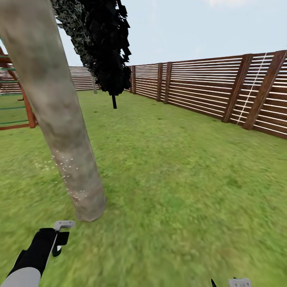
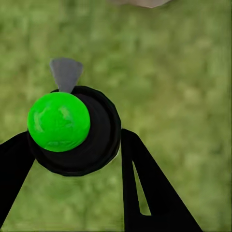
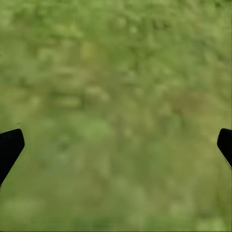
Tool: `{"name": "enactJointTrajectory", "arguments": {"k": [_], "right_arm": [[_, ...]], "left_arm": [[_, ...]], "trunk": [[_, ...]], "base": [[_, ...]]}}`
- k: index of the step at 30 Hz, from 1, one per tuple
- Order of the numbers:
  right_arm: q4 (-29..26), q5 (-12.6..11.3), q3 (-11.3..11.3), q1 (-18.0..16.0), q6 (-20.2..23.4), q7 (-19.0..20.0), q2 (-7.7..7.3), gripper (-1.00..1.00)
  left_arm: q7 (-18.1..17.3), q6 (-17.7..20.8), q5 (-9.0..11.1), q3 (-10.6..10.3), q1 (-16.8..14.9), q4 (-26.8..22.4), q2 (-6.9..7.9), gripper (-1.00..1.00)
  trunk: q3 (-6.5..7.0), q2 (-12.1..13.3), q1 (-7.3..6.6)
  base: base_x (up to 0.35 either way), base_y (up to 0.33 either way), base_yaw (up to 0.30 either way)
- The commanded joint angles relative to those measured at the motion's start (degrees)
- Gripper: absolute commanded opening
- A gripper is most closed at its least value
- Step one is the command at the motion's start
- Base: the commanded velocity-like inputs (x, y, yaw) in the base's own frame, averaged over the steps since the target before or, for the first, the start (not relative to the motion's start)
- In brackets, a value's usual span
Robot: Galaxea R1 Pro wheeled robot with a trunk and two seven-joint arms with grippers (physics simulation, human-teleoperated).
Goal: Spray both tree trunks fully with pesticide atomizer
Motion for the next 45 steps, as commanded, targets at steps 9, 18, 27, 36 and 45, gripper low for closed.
{"name": "enactJointTrajectory", "arguments": {"k": [9,18,27,36,45], "right_arm": [[0.00,0.00,-0.03,-0.02,0.00,0.00,0.04,1.00],[0.00,0.00,0.00,0.00,0.00,0.01,0.02,1.00],[0.00,0.00,0.00,-0.04,0.00,0.00,0.04,1.00],[0.00,0.00,0.00,0.00,0.00,0.00,0.04,1.00],[0.00,0.00,0.00,-0.02,0.00,0.00,0.04,1.00]], "left_arm": [[0.20,-0.83,-0.16,-0.09,0.00,-0.05,-1.21,-1.00],[0.20,-0.81,-0.18,0.06,0.04,0.02,-1.27,-1.00],[0.20,-0.81,-0.04,0.09,0.17,0.06,-1.30,-1.00],[0.20,-0.81,-0.06,0.12,0.17,0.10,-1.25,-1.00],[0.20,-0.81,-0.06,0.17,0.17,0.02,-1.21,-1.00]], "trunk": [[0.00,0.00,0.00],[0.00,0.00,0.00],[0.00,0.00,0.00],[0.00,0.00,0.00],[0.00,0.00,0.00]], "base": [[0.070,-0.247,0.249],[0.088,-0.274,0.007],[0.127,-0.274,0.175],[0.145,-0.270,0.217],[0.069,-0.269,0.016]]}}
